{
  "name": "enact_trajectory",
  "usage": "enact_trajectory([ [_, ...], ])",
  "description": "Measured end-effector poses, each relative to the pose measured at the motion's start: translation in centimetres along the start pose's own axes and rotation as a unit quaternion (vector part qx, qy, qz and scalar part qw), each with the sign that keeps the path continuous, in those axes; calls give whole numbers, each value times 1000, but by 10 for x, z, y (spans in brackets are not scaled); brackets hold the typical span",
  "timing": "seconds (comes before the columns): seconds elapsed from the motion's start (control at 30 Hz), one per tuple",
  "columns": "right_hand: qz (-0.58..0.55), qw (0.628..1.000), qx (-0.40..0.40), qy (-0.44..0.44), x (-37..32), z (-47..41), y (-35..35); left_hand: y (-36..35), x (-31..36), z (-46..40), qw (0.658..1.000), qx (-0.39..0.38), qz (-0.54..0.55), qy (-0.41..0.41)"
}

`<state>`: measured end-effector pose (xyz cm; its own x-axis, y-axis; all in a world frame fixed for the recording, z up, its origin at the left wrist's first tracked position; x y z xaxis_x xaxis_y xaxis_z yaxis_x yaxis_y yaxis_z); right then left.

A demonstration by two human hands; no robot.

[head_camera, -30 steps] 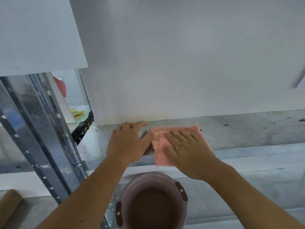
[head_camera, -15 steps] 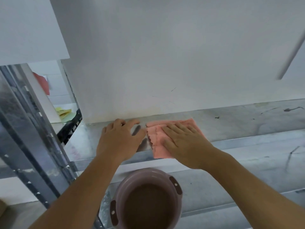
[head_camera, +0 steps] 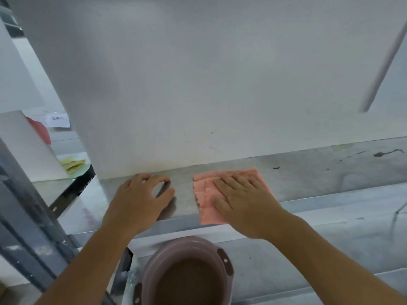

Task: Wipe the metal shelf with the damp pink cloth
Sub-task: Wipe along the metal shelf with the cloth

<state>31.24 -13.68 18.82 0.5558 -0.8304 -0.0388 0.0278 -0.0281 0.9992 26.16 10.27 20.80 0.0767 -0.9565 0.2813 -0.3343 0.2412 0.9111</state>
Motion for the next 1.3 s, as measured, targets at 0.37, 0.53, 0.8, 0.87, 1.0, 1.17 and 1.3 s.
enact_trajectory([
  [0.37, -43, 998, 52, -5, 11, 7, 8, -4, 27, -3, 1000, -19, -15, 1],
  [0.53, -16, 1000, 10, 9, 19, -20, 8, -10, 45, -6, 999, -36, -27, 5],
  [0.8, -19, 995, 94, 36, 30, -2, 10, -21, 73, -12, 999, -39, -17, 18],
  [0.87, -52, 995, 83, 29, 39, 2, 11, -23, 81, -13, 999, -38, -14, 16],
  [1.0, -11, 1000, -9, 15, 49, -34, 8, -28, 98, -16, 999, -42, 9, 5],
  [1.17, -2, 1000, 21, 10, 60, -18, 9, -29, 127, -17, 998, -34, 42, -11],
  [1.3, -43, 998, 51, 5, 74, 6, 13, -29, 149, -17, 996, -35, 76, -14],
])
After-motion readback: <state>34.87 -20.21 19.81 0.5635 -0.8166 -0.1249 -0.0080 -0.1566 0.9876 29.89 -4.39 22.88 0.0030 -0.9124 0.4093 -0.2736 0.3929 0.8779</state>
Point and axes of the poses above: each hand's wrist, its own z-axis away from the middle knuckle, its own y-axis out of the back of the hand, x = y × z, the point moved 7 cm from there along -z, towards the middle knuckle, and after that the axes turned 7 degrees about -y, right-handed, at the moved point
